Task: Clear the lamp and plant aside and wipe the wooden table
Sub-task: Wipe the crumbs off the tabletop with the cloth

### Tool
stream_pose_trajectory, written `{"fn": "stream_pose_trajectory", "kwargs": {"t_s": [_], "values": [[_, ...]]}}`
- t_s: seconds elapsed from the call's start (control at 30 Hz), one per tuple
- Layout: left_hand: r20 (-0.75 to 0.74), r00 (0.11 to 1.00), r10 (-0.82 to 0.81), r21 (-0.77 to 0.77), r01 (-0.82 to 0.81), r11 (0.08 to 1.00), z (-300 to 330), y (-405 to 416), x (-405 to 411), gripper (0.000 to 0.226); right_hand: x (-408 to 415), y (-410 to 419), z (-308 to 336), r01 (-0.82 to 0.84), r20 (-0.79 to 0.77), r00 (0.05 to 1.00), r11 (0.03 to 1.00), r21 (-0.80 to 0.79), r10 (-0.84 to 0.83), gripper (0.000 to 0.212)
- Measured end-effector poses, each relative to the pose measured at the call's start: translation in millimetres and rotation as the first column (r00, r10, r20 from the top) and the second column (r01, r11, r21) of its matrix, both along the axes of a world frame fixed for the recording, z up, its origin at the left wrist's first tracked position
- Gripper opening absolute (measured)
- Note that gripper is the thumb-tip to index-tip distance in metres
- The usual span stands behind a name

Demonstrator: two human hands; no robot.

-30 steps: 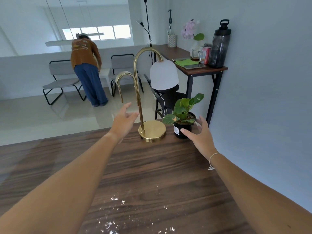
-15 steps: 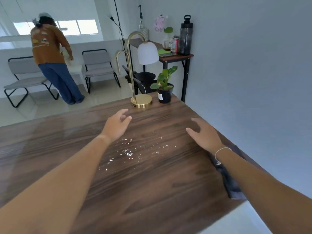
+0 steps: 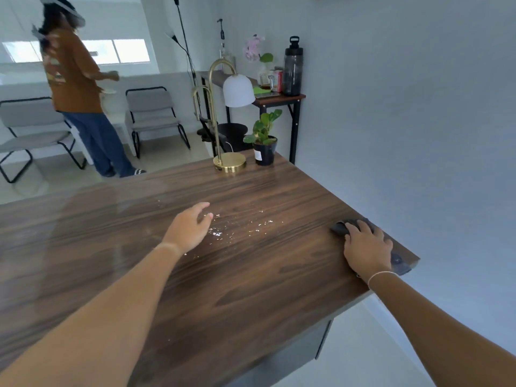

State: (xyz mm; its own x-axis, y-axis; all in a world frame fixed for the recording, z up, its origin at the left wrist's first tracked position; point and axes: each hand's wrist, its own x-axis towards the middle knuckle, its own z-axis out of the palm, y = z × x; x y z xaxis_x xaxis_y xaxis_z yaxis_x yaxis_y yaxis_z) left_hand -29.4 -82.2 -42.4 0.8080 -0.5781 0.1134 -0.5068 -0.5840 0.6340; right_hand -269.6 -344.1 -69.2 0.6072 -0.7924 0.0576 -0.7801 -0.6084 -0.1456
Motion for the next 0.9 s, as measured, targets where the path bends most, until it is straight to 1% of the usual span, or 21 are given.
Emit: {"fn": "stream_pose_trajectory", "kwargs": {"t_s": [0.07, 0.17, 0.23, 0.3, 0.4, 0.53, 0.6, 0.7, 0.8, 0.87, 0.9], "values": [[0.01, 0.999, 0.034, 0.008, -0.034, 0.999, 1.2, 13.5, 2.1, 0.045, 7.8, -1.9, 2.5, -0.013, 0.075, 0.997, 1.0, -0.007, 0.014, 0.04], [0.031, 0.992, 0.118, 0.016, -0.119, 0.993, 2.9, 35.4, 8.8, 0.044, 36.7, -0.3, 11.2, -0.095, 0.24, 0.968, 0.994, 0.053, 0.08, 0.038], [0.027, 0.984, 0.175, 0.03, -0.176, 0.984, 3.3, 49.5, 11.0, 0.044, 64.2, 8.0, 17.8, -0.2, 0.379, 0.913, 0.975, 0.095, 0.151, 0.035], [0.038, 0.976, 0.212, 0.052, -0.214, 0.975, 1.4, 62.1, 11.7, 0.043, 92.6, 20.0, 23.3, -0.331, 0.495, 0.835, 0.938, 0.105, 0.239, 0.032], [0.054, 0.959, 0.277, 0.095, -0.281, 0.955, -4.9, 81.2, 10.4, 0.043, 131.8, 41.3, 28.7, -0.487, 0.565, 0.75, 0.865, 0.121, 0.343, 0.032], [0.093, 0.943, 0.32, 0.174, -0.332, 0.927, -23.4, 106.1, 3.3, 0.042, 171.4, 63.2, 26.4, -0.636, 0.555, 0.675, 0.765, 0.104, 0.486, 0.032], [0.108, 0.935, 0.338, 0.175, -0.353, 0.919, -34.6, 116.8, -0.2, 0.039, 187.6, 70.5, 22.8, -0.684, 0.538, 0.653, 0.72, 0.117, 0.532, 0.032], [0.115, 0.917, 0.381, 0.085, -0.391, 0.916, -39.3, 126.2, 1.1, 0.036, 212.1, 79.4, 17.0, -0.738, 0.507, 0.621, 0.663, 0.122, 0.598, 0.033], [0.076, 0.907, 0.415, -0.006, -0.416, 0.91, -39.1, 132.0, 2.7, 0.034, 234.7, 91.8, 9.1, -0.751, 0.439, 0.629, 0.648, 0.13, 0.641, 0.034], [0.064, 0.903, 0.425, -0.056, -0.422, 0.905, -41.6, 135.0, 2.4, 0.033, 245.4, 104.6, 3.0, -0.754, 0.315, 0.646, 0.646, 0.119, 0.696, 0.037], [0.061, 0.901, 0.429, -0.074, -0.425, 0.902, -42.7, 136.1, 2.9, 0.034, 247.5, 112.9, -0.1, -0.769, 0.24, 0.633, 0.632, 0.091, 0.736, 0.041]]}}
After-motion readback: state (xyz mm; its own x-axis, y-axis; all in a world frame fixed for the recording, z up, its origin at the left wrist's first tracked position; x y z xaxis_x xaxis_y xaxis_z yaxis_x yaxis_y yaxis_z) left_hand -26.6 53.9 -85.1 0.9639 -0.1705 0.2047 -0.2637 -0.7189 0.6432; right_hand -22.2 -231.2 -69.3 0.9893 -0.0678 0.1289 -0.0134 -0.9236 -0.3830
